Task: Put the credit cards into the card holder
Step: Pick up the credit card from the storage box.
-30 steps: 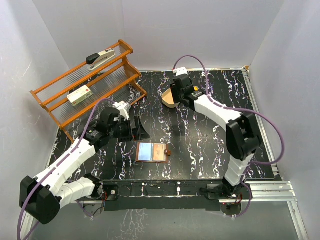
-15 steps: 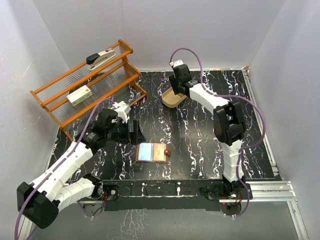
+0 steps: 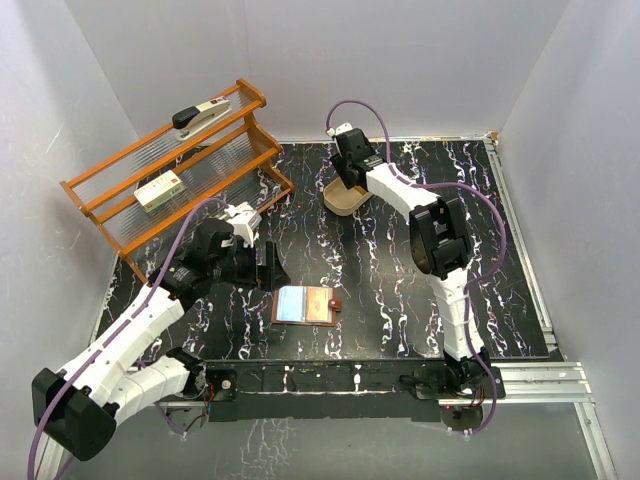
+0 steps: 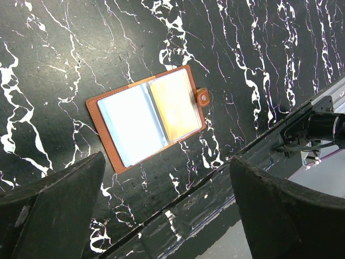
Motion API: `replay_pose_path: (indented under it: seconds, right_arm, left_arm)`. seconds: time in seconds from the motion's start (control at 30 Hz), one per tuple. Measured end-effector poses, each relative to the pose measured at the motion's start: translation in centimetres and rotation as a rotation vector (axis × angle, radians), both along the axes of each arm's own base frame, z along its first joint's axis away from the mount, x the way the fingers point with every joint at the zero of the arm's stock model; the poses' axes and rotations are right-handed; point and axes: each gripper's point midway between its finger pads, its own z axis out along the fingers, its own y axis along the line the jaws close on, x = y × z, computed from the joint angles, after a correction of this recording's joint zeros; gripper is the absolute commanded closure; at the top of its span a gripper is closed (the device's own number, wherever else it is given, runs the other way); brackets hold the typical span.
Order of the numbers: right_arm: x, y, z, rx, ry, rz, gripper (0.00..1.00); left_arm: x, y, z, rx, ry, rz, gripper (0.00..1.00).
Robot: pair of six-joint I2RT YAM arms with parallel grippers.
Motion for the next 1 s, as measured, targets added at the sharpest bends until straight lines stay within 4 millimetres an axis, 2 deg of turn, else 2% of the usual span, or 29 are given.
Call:
replay_pose_path:
  seconds: [0.23,0.47,1.0]
  right_arm:
    - [0.1,-0.6,-0.9,-0.049,0.013,-0.009,0.45]
    - [0.3,-1.3,-1.8,-0.093,0.016,-0.027,0.53]
    - [0.3,-1.0,-1.7,-0.093,0.013,-0.024,0.69]
  left_arm:
    - [0.0,0.0,0.0,-0.001,-0.001,0.000,0.01]
    - [0.0,0.0,0.0,0.000,-0.001,-0.001,0.01]
    - [-0.1,0.0,-0.1,0.000,0.001,-0.006,0.01]
